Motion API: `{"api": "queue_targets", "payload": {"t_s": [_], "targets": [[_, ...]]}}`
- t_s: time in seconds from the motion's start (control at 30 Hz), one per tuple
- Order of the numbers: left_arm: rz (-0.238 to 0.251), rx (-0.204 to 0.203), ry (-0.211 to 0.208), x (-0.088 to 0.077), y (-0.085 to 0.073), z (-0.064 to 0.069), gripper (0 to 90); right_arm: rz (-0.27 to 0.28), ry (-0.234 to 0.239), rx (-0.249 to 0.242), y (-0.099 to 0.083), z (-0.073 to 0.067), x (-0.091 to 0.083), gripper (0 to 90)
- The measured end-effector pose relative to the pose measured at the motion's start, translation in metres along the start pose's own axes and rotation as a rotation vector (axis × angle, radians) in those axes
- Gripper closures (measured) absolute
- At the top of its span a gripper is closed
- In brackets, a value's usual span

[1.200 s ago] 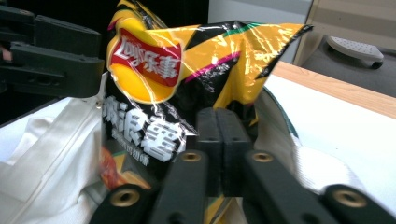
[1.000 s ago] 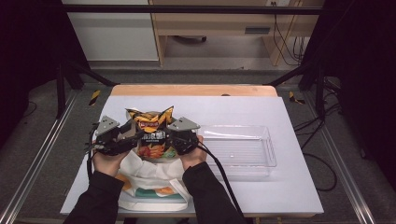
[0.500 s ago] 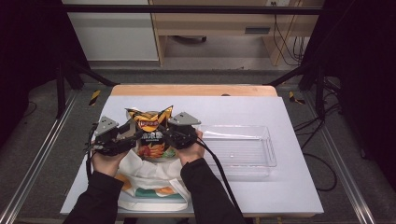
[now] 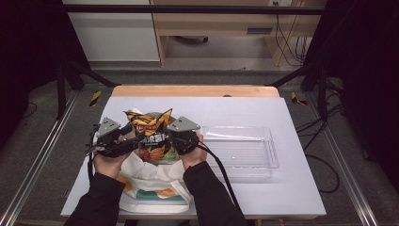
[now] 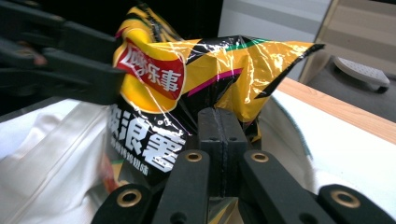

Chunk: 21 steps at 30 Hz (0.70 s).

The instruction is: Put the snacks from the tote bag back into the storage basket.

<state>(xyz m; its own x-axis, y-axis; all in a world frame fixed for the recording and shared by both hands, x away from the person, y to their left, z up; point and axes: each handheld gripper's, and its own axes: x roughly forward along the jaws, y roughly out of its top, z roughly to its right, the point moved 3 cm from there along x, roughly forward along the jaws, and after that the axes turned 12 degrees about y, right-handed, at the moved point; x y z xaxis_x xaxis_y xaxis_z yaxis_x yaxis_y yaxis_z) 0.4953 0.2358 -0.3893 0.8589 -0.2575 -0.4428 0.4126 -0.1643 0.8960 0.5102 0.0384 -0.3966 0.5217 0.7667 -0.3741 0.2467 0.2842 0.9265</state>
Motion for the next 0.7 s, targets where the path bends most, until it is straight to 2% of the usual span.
{"api": "queue_targets", "payload": {"t_s": [0.13, 0.17, 0.23, 0.33, 0.47, 0.57, 0.6, 0.7], "targets": [[-0.01, -0.008, -0.022, 0.004, -0.003, 0.002, 47.0, 0.01, 0.028, -0.004, -0.003, -0.003, -0.005, 90.0], [-0.017, -0.014, -0.033, 0.004, -0.004, 0.004, 52.5, 0.009, 0.031, -0.005, -0.003, -0.003, -0.006, 90.0], [-0.027, -0.011, -0.028, 0.006, -0.005, 0.006, 60.9, 0.008, 0.031, -0.007, -0.003, -0.004, -0.006, 90.0], [-0.027, -0.017, -0.022, 0.007, -0.006, 0.007, 78.3, 0.007, 0.024, -0.012, -0.004, -0.004, -0.006, 90.0], [-0.029, 0.003, -0.019, 0.007, -0.007, 0.008, 87.0, 0.011, 0.021, -0.004, -0.004, -0.003, -0.006, 90.0], [-0.023, 0.018, -0.017, 0.005, -0.007, 0.009, 90.0, 0.016, 0.016, -0.005, -0.005, -0.004, -0.007, 89.3], [-0.022, 0.016, -0.019, 0.004, -0.008, 0.01, 90.0, 0.02, 0.012, 0.0, -0.005, -0.003, -0.009, 86.6], [-0.018, 0.025, -0.017, 0.002, -0.008, 0.012, 90.0, 0.057, 0.009, 0.031, -0.003, -0.001, -0.015, 64.4]]}}
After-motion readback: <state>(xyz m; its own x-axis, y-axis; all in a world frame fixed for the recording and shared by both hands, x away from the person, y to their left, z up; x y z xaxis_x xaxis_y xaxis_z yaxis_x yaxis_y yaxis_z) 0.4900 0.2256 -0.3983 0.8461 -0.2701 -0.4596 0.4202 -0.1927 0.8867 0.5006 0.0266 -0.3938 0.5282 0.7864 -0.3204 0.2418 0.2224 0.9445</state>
